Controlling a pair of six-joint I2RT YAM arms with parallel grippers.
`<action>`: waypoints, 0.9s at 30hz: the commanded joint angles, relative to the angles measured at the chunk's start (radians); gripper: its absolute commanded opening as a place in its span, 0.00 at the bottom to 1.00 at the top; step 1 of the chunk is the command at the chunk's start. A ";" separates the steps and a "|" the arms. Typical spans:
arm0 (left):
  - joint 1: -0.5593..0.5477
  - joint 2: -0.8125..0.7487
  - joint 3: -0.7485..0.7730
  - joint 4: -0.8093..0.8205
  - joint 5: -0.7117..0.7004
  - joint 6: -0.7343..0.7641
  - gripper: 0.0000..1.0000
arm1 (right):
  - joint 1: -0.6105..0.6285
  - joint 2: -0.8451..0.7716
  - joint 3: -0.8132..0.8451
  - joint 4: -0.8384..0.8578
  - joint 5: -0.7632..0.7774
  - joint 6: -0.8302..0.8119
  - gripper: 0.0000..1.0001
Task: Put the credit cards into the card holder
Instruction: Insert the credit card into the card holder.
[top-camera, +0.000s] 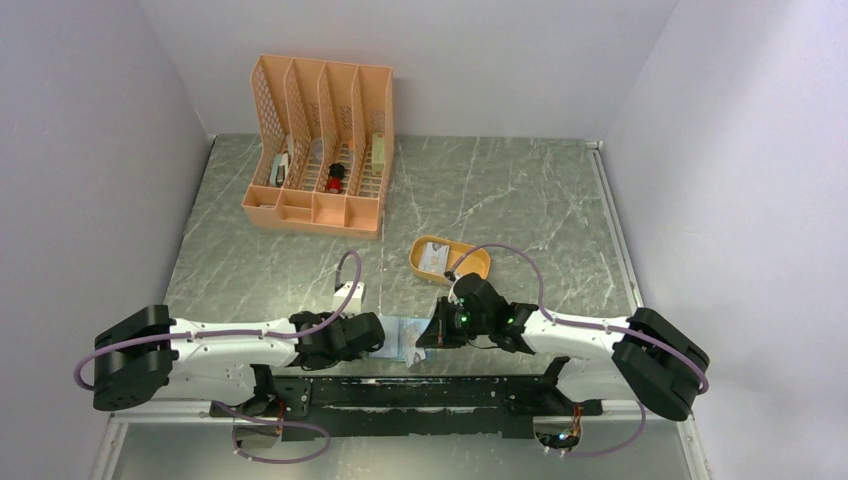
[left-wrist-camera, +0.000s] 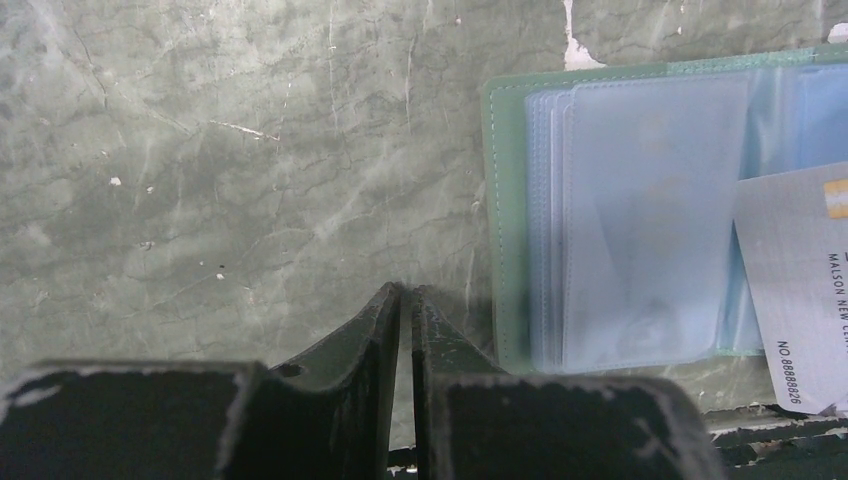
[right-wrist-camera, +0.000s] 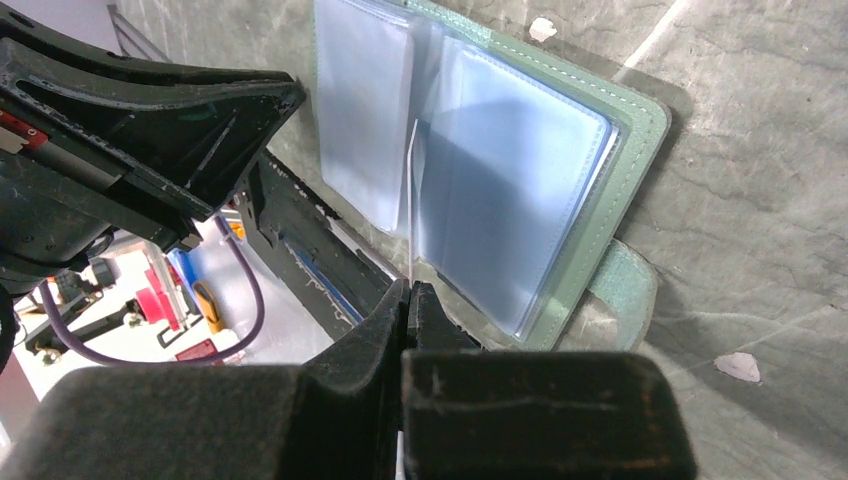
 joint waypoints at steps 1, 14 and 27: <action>0.005 0.002 -0.008 0.027 0.007 -0.010 0.15 | -0.006 -0.022 0.009 0.017 0.010 -0.001 0.00; 0.004 0.005 -0.013 0.037 0.016 -0.009 0.15 | -0.006 -0.005 0.006 0.029 0.004 -0.001 0.00; 0.005 0.004 -0.016 0.045 0.028 -0.011 0.14 | -0.006 0.024 0.012 0.046 -0.014 -0.002 0.00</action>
